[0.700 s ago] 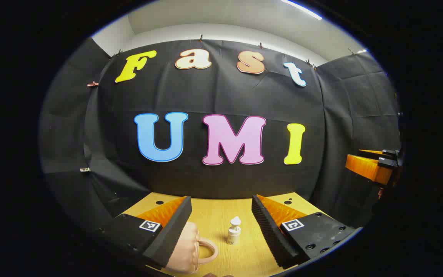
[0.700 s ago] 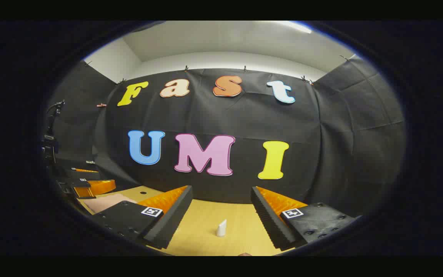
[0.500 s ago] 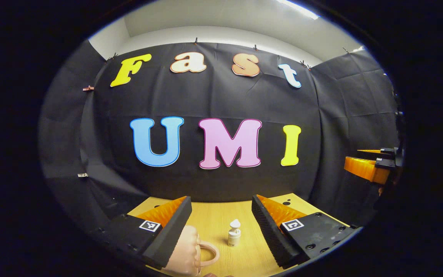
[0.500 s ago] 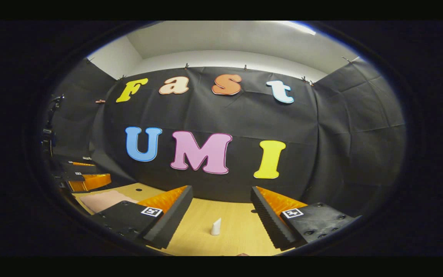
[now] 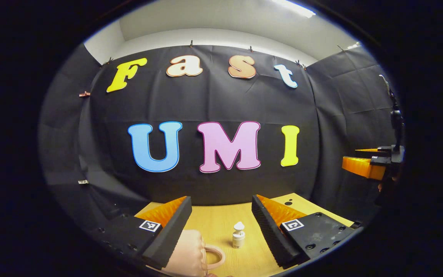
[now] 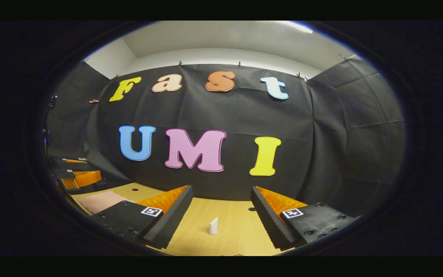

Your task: First open the suitcase, pack the skin care products into it, and then close the suitcase.

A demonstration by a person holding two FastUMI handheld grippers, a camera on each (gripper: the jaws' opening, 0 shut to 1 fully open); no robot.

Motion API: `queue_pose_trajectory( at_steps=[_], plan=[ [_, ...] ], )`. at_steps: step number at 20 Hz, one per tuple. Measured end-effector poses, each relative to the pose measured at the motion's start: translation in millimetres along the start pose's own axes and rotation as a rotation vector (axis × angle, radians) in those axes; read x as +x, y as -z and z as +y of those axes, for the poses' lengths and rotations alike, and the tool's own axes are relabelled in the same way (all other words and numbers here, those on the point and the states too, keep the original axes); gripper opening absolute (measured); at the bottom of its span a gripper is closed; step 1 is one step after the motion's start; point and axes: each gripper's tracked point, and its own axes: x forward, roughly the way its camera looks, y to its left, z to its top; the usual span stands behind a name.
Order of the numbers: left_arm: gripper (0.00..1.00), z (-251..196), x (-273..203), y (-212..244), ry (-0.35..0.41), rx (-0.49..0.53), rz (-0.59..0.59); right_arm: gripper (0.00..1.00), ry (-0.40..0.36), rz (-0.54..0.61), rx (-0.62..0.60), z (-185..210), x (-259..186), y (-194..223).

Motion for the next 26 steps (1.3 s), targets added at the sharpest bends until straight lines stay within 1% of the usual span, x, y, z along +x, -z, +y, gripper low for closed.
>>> queue_pose_trajectory(
  at_steps=[1, 4, 7, 8, 12, 13, 14, 17, 21, 24, 25, 26],
  plan=[
    [0.99, 0.5, 0.4, 0.0, -0.002, -0.008, 0.004, 0.97, 0.005, 0.002, -0.001, -2.2, 0.3, 0.7],
    [0.99, -7.4, 0.6, 12.9, 0.007, -0.062, 0.036, 0.96, 0.006, 0.003, -0.003, -4.6, 1.1, 0.4],
    [0.99, -25.1, 0.7, 38.7, 0.064, -0.117, 0.098, 0.96, -0.001, -0.01, -0.014, -3.2, -0.2, -4.4],
    [0.99, -24.1, 0.5, 51.1, 0.066, -0.124, 0.124, 0.96, -0.003, -0.011, -0.024, -3.8, -1.0, -4.0],
    [0.99, -11.0, -1.3, 75.3, 0.015, -0.11, 0.179, 0.95, -0.017, -0.003, -0.048, -2.9, -7.6, 0.2],
    [0.99, -9.6, -1.5, 78.8, 0.009, -0.11, 0.19, 0.96, -0.019, -0.002, -0.05, -2.5, -8.8, 0.6],
    [0.99, -10.4, -2.6, 86.0, 0.008, -0.111, 0.204, 0.95, -0.018, -0.002, -0.053, -3.7, -10.0, 0.7],
    [0.98, -10.4, -4.3, 97.8, 0.02, -0.124, 0.251, 0.95, -0.016, -0.007, -0.056, -2.4, -11.6, -0.4],
    [0.97, -12.4, -3.0, 113.3, 0.053, -0.185, 0.323, 0.96, -0.015, -0.019, -0.065, 2.8, -8.3, 0.4],
    [0.98, -16.7, 1.2, 138.4, 0.079, -0.149, 0.407, 0.95, -0.013, -0.027, -0.053, 1.9, -3.3, 1.6],
    [0.98, -19.0, 3.3, 146.1, 0.087, -0.132, 0.435, 0.96, -0.023, -0.03, -0.042, 2.0, -1.7, 1.4],
    [0.98, -23.0, 6.5, 154.8, 0.094, -0.125, 0.457, 0.95, -0.035, -0.031, -0.037, 1.5, 0.7, 3.2]
  ],
)
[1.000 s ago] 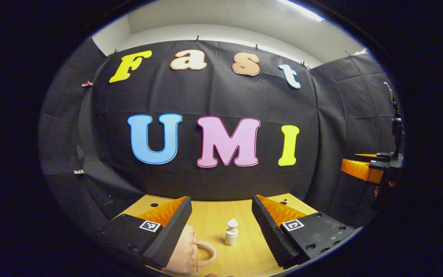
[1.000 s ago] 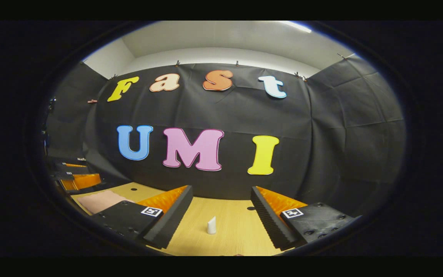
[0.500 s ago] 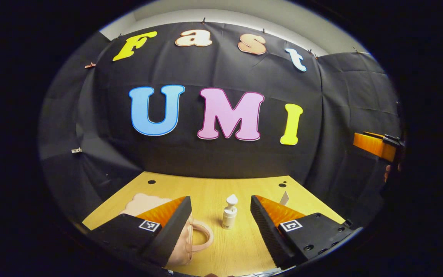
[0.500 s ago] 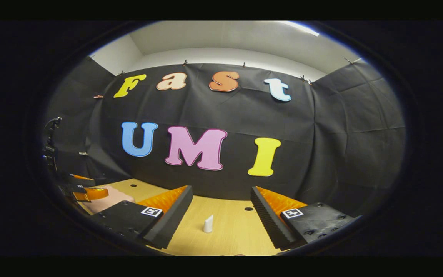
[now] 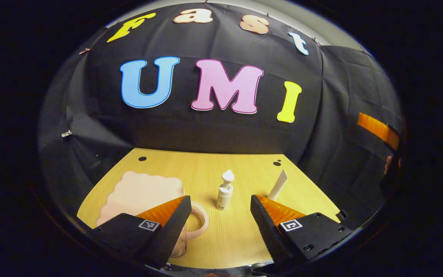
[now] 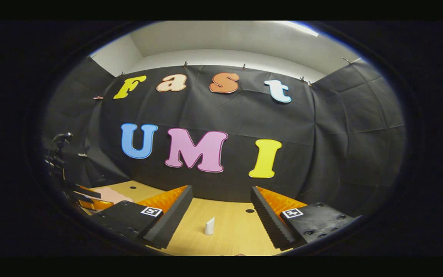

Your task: First open the suitcase, pack the skin care products into it, and then close the suitcase.

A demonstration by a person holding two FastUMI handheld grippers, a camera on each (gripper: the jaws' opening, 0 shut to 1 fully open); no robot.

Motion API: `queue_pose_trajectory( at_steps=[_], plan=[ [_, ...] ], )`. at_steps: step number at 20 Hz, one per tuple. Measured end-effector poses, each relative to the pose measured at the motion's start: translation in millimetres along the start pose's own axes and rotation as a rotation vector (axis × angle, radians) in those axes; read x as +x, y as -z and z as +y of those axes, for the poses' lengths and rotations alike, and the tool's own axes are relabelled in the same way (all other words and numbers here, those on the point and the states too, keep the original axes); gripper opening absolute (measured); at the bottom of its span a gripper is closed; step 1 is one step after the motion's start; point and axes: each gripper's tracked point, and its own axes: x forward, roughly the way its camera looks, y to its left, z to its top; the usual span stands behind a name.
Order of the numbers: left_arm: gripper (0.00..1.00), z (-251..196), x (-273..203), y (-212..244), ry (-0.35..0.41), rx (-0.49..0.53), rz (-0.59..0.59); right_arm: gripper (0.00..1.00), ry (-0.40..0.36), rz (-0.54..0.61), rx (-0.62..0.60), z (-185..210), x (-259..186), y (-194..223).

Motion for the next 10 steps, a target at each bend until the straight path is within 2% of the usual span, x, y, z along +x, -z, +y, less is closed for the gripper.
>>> queue_pose_trajectory(
  at_steps=[2, 5, 6, 8, 10],
  plan=[
    [0.98, -2.8, 16.7, 14.0, -0.007, -0.004, 0.046, 0.95, -0.029, 0.004, -0.004, -5.4, 6.3, 5.1],
    [0.98, -9.6, 48.6, 46.7, -0.033, -0.073, 0.156, 0.96, -0.084, 0.013, 0.01, -17.0, 15.7, 16.3],
    [0.95, -4.7, 61.2, 55.4, -0.062, -0.075, 0.18, 0.95, -0.1, 0.024, 0.023, -20.2, 20.8, 25.4],
    [0.98, 12.4, 77.5, 72.7, -0.142, -0.063, 0.227, 0.96, -0.126, 0.068, 0.051, -28.3, 28.2, 49.3],
    [0.98, 16.8, 92.9, 88.1, -0.176, -0.093, 0.275, 0.96, -0.128, 0.11, 0.063, -41.8, 36.9, 71.7]
  ],
)
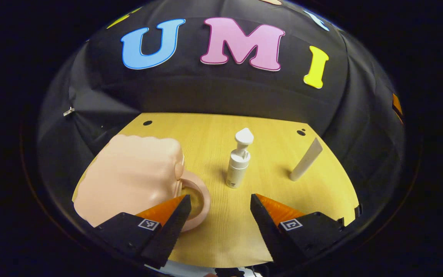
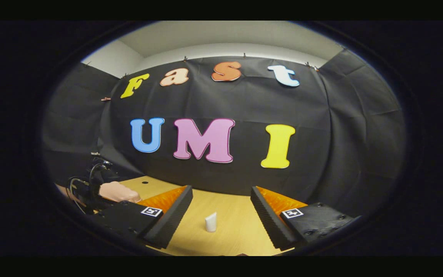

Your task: First open the suitcase, pack the skin care products into it, and then close the suitcase.

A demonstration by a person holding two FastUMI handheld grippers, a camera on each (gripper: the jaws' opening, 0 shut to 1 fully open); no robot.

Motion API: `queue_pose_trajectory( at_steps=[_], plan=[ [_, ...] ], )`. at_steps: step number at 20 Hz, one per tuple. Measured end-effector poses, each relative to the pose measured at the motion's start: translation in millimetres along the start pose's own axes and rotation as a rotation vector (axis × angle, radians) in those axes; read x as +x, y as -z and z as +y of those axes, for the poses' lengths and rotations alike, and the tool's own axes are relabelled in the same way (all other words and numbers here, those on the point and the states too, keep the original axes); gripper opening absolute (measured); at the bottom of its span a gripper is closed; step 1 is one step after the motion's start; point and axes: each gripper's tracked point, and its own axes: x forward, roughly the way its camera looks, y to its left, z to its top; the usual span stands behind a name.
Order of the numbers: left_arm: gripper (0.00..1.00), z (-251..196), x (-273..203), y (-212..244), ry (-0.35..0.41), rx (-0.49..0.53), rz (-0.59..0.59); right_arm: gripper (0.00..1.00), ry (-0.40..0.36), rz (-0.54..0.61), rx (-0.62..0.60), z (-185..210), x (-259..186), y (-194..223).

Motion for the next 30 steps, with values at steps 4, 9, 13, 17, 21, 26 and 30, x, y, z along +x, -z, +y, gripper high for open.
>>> queue_pose_trajectory(
  at_steps=[4, 9, 13, 17, 21, 26, 30],
  plan=[
    [0.98, 11.9, 36.4, 14.8, -0.082, 0.0, 0.08, 0.96, -0.004, 0.082, 0.056, -29.8, 11.7, 33.2],
    [0.95, 18.7, 65.3, 34.7, -0.124, -0.01, 0.212, 0.96, 0.048, 0.107, 0.119, -73.9, 17.1, 44.3],
    [0.41, 33.3, 76.9, 52.3, -0.13, 0.042, 0.324, 0.97, 0.109, 0.136, 0.164, -100.8, 13.6, 64.4],
    [0.15, 20.0, 67.6, 28.9, -0.099, 0.191, 0.283, 0.97, 0.116, 0.19, 0.19, -102.8, 16.6, 84.6],
    [0.09, 16.5, 45.5, -12.1, -0.07, 0.113, 0.245, 0.97, 0.108, 0.161, 0.154, -94.8, 23.5, 75.3],
    [0.09, 42.4, -14.3, -81.2, -0.041, 0.071, 0.13, 0.97, 0.074, 0.148, 0.13, -51.7, 37.7, 62.1],
    [0.08, 97.2, -70.3, -122.2, 0.004, 0.0, 0.058, 0.98, 0.056, 0.122, 0.1, -5.3, 48.5, 44.8]
  ],
)
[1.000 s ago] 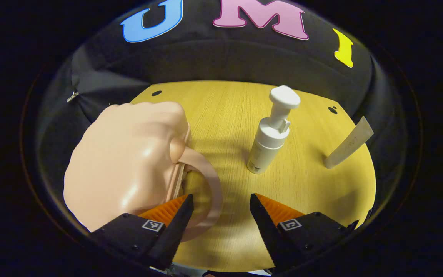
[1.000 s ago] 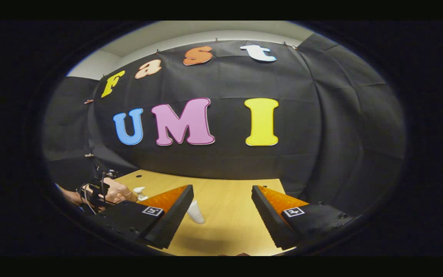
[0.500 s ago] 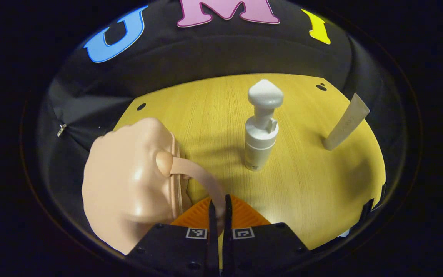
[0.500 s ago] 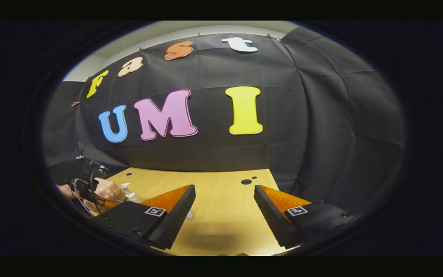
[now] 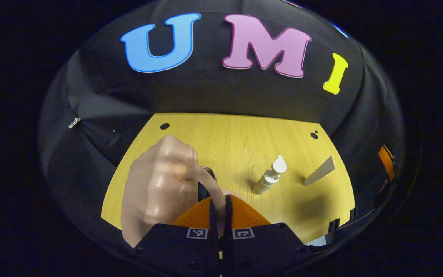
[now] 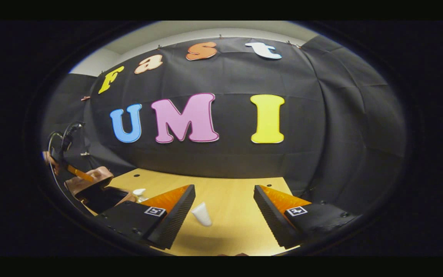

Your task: First open the suitcase, pack the skin care products into it, and then close the suitcase.

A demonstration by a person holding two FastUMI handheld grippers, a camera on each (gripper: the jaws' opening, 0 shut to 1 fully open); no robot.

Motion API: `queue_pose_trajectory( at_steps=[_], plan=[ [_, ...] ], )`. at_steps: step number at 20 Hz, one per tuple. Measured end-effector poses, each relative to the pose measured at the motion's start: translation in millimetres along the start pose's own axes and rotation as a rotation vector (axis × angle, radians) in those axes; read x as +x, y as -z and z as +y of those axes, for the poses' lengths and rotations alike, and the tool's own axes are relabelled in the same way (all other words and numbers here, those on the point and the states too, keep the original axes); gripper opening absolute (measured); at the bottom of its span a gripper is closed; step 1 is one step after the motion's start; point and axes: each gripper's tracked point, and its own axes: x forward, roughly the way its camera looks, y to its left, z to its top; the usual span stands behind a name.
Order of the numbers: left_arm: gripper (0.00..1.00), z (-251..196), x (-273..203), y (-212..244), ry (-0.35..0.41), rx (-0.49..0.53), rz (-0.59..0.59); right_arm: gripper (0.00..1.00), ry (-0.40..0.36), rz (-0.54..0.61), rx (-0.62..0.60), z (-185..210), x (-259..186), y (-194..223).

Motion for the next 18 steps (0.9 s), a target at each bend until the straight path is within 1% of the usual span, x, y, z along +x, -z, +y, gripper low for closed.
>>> queue_pose_trajectory(
  at_steps=[1, 3, 5, 6, 7, 9, 12, 15, 16, 18],
  plan=[
    [0.09, 18.3, -10.5, -5.2, 0.016, -0.003, -0.006, 0.97, 0.001, -0.005, -0.005, 13.5, 1.9, -3.0],
    [0.09, 59.3, -26.3, -18.1, 0.027, 0.029, -0.028, 0.97, -0.003, -0.007, 0.008, 42.8, 3.7, -6.0],
    [0.09, 105.4, -41.3, -23.1, 0.021, 0.087, -0.025, 0.97, -0.05, 0.008, 0.101, 83.7, -1.4, -10.4],
    [0.09, 129.0, -47.1, -24.5, 0.002, 0.126, -0.034, 0.98, -0.064, 0.003, 0.132, 98.2, -4.3, -14.6],
    [0.09, 155.3, -50.9, -26.7, -0.025, 0.166, -0.039, 0.97, -0.058, 0.001, 0.128, 107.6, -5.7, -14.8],
    [0.09, 209.0, -54.6, -27.2, -0.088, 0.209, -0.05, 0.97, -0.015, 0.019, 0.071, 114.5, -5.2, -8.0],
    [0.09, 278.7, -46.2, -18.1, -0.142, 0.19, -0.031, 0.97, -0.001, 0.028, 0.058, 144.4, -8.3, -10.8],
    [0.09, 361.9, -24.9, 0.5, -0.235, 0.248, 0.029, 0.97, -0.017, 0.03, 0.047, 179.0, -14.0, -13.9],
    [0.09, 386.9, -14.5, 10.6, -0.249, 0.248, 0.048, 0.98, -0.019, 0.027, 0.035, 188.9, -15.9, -15.5],
    [0.09, 425.7, 11.2, 32.2, -0.246, 0.171, 0.089, 0.97, 0.023, 0.019, 0.003, 195.7, -18.8, -19.5]
  ],
)
